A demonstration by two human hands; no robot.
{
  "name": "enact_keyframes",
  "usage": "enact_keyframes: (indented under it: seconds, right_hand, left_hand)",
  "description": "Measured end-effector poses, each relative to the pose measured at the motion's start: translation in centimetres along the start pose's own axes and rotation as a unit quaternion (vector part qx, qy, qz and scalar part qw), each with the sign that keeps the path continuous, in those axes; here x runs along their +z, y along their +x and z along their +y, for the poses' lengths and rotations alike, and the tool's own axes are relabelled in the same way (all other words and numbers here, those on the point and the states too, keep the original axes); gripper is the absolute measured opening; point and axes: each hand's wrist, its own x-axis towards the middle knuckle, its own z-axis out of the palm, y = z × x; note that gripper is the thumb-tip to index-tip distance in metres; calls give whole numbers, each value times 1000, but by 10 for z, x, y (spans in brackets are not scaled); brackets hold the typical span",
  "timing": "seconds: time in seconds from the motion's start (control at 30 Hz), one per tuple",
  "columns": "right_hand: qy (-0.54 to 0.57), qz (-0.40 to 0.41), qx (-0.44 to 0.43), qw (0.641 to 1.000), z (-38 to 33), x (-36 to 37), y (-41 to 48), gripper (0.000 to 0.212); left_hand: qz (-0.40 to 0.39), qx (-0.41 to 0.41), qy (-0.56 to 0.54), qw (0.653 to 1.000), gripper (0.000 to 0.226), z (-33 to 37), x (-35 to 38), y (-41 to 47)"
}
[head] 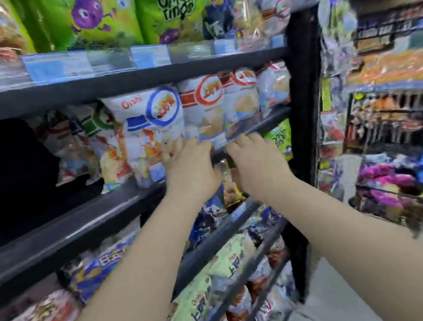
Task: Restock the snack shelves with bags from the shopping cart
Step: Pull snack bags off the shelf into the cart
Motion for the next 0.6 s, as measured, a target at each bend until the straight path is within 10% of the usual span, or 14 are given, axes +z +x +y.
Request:
enact_keyframes:
  seconds: [0.6]
  right_hand:
    - [-127, -192, 268, 935, 424, 64, -249, 29]
  left_hand:
    - [-156, 263, -98, 947, 32, 487, 196, 4]
